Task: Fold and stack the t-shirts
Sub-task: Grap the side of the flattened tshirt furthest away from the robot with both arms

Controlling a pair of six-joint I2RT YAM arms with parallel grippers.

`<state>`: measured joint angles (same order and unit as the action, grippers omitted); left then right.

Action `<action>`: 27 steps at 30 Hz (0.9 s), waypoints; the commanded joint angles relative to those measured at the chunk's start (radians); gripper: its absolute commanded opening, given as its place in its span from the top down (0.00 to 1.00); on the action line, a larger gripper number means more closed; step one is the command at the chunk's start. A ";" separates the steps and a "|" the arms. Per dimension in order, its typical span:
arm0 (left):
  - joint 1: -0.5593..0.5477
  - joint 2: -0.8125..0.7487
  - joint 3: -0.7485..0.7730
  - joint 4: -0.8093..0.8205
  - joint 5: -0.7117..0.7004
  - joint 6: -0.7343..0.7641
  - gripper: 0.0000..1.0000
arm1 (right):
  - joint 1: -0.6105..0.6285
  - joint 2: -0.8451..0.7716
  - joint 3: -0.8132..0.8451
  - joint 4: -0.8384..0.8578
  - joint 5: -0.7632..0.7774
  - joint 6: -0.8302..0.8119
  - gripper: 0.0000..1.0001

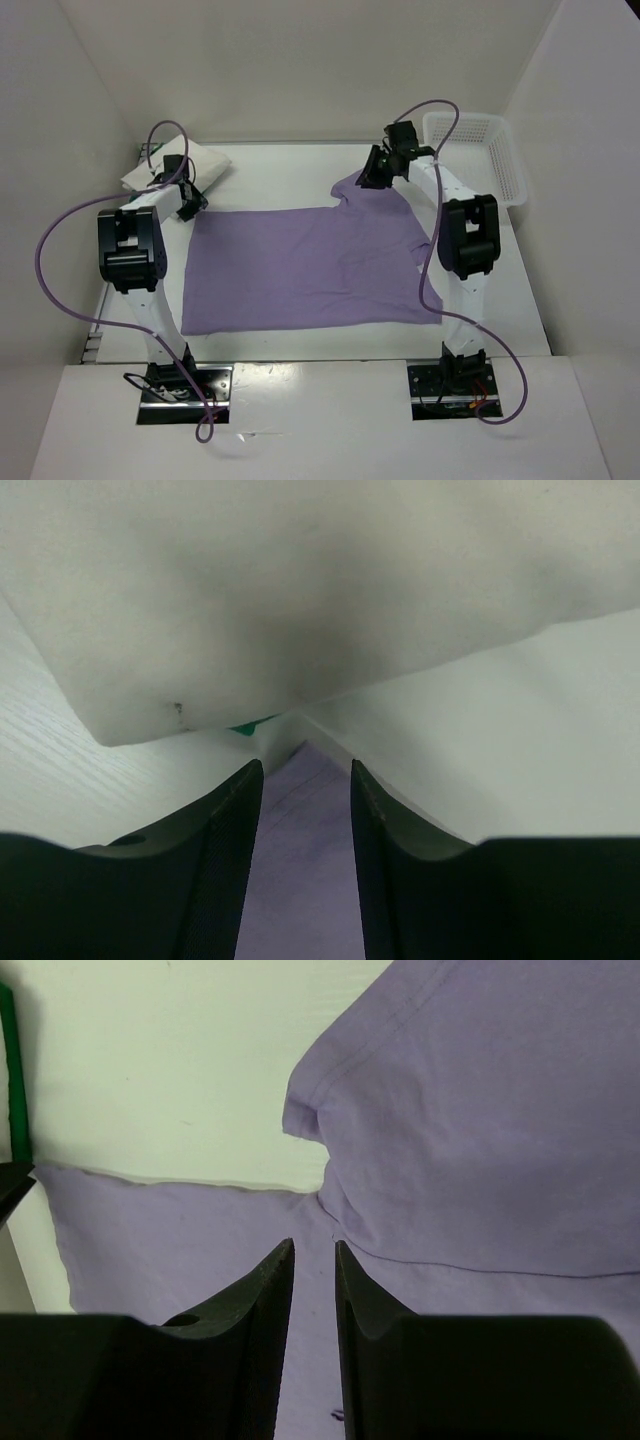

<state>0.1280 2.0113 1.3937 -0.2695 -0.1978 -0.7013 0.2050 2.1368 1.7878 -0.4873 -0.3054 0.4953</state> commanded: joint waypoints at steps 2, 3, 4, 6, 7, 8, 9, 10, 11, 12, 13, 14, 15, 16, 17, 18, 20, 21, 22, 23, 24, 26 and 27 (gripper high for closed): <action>0.005 0.033 0.027 0.044 -0.006 0.040 0.54 | 0.016 0.023 0.041 0.027 -0.020 -0.021 0.72; 0.005 0.046 0.036 0.023 -0.006 0.049 0.55 | 0.016 0.023 0.041 0.027 -0.020 -0.021 0.72; 0.005 0.058 0.036 0.023 -0.006 0.049 0.55 | 0.016 0.023 0.050 0.027 -0.020 -0.021 0.72; 0.005 0.067 0.057 0.013 -0.006 0.049 0.57 | 0.016 0.032 0.059 0.027 -0.020 -0.021 0.72; 0.005 0.067 0.057 0.025 -0.006 0.049 0.60 | 0.016 0.041 0.070 0.027 -0.020 -0.021 0.72; 0.005 0.067 0.057 0.026 0.003 0.049 0.62 | 0.016 0.041 0.070 0.027 -0.020 -0.021 0.72; 0.005 0.067 0.057 0.026 0.003 0.049 0.65 | 0.016 0.052 0.085 0.027 -0.020 -0.021 0.72; 0.005 0.067 0.057 0.026 0.012 0.049 0.66 | 0.016 0.063 0.094 0.027 -0.011 -0.012 0.72; 0.005 0.067 0.057 0.016 0.012 0.049 0.68 | 0.016 0.063 0.111 0.027 -0.002 -0.012 0.72; 0.005 0.067 0.057 0.016 0.012 0.049 0.71 | 0.016 0.086 0.137 0.017 -0.001 -0.012 0.72; 0.005 0.067 0.057 0.016 0.012 0.059 0.73 | 0.016 0.097 0.154 0.016 0.021 -0.012 0.72; 0.005 0.067 0.057 0.026 0.012 0.059 0.75 | 0.016 0.110 0.175 0.006 0.034 -0.012 0.68; 0.005 0.058 0.047 0.026 0.012 0.059 0.78 | 0.016 0.127 0.221 -0.006 0.049 -0.023 0.66; 0.005 0.058 0.047 0.026 0.012 0.059 0.81 | 0.016 0.167 0.251 -0.017 0.087 -0.023 0.64; 0.005 0.058 0.047 0.026 0.012 0.059 0.86 | 0.016 0.190 0.283 -0.031 0.109 -0.034 0.63; 0.005 0.047 0.035 0.026 0.021 0.059 0.88 | 0.016 0.216 0.354 -0.060 0.129 -0.043 0.62; 0.005 0.037 0.022 0.035 0.021 0.059 0.92 | 0.016 0.305 0.444 -0.101 0.190 -0.055 0.60; 0.005 0.021 0.005 0.035 0.021 0.049 0.94 | 0.016 0.337 0.544 -0.124 0.218 -0.066 0.57; 0.005 0.012 -0.005 0.044 0.021 0.049 0.94 | 0.016 0.407 0.599 -0.172 0.244 -0.066 0.55; 0.005 0.003 -0.005 0.044 0.021 0.049 0.96 | 0.016 0.444 0.716 -0.197 0.282 -0.078 0.53; 0.005 -0.012 -0.021 0.044 0.021 0.049 0.96 | 0.016 0.483 0.779 -0.223 0.293 -0.090 0.50; 0.005 -0.031 -0.045 0.044 0.021 0.049 0.97 | 0.004 0.604 0.980 -0.301 0.327 -0.090 0.48; 0.005 -0.046 -0.054 0.044 0.021 0.049 0.98 | 0.004 0.641 1.042 -0.325 0.339 -0.103 0.47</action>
<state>0.1284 2.0304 1.3735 -0.2283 -0.1780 -0.6586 0.2131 2.6907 2.6362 -0.6834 -0.0643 0.4358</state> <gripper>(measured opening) 0.027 0.524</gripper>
